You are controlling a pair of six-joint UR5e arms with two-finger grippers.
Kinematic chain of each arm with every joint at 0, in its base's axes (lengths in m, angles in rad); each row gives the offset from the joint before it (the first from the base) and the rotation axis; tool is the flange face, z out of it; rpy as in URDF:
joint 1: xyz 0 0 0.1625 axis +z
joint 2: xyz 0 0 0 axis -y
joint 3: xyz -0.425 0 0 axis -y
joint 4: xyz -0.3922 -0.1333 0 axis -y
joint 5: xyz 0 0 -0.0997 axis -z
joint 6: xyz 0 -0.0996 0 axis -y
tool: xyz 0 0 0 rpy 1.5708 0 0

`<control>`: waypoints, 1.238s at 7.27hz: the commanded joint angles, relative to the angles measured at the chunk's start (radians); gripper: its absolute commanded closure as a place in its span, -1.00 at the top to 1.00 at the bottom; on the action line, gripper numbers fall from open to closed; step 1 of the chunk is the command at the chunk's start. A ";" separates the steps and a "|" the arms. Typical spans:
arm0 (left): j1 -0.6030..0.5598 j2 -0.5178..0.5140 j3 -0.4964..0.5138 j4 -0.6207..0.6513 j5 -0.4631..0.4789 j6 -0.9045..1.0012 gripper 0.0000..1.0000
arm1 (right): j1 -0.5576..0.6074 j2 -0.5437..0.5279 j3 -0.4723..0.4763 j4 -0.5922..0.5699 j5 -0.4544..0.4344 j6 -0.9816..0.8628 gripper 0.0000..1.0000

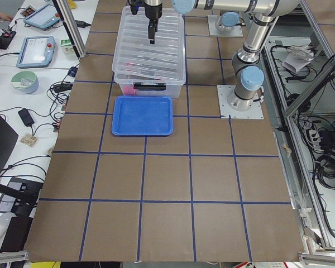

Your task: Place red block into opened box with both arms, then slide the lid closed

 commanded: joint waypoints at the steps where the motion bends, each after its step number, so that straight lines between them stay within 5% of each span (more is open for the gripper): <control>1: 0.000 0.000 0.000 0.000 -0.001 -0.002 1.00 | 0.035 0.002 -0.002 -0.023 -0.001 0.027 1.00; 4: 0.000 0.010 0.003 -0.008 0.007 -0.015 1.00 | 0.035 0.020 -0.121 -0.017 -0.023 0.010 1.00; 7: 0.000 0.012 0.011 -0.021 0.010 -0.015 1.00 | 0.069 -0.053 -0.333 0.258 -0.030 0.085 1.00; 9: -0.002 0.018 0.020 -0.057 0.015 -0.017 1.00 | 0.191 -0.081 -0.336 0.285 -0.120 0.195 1.00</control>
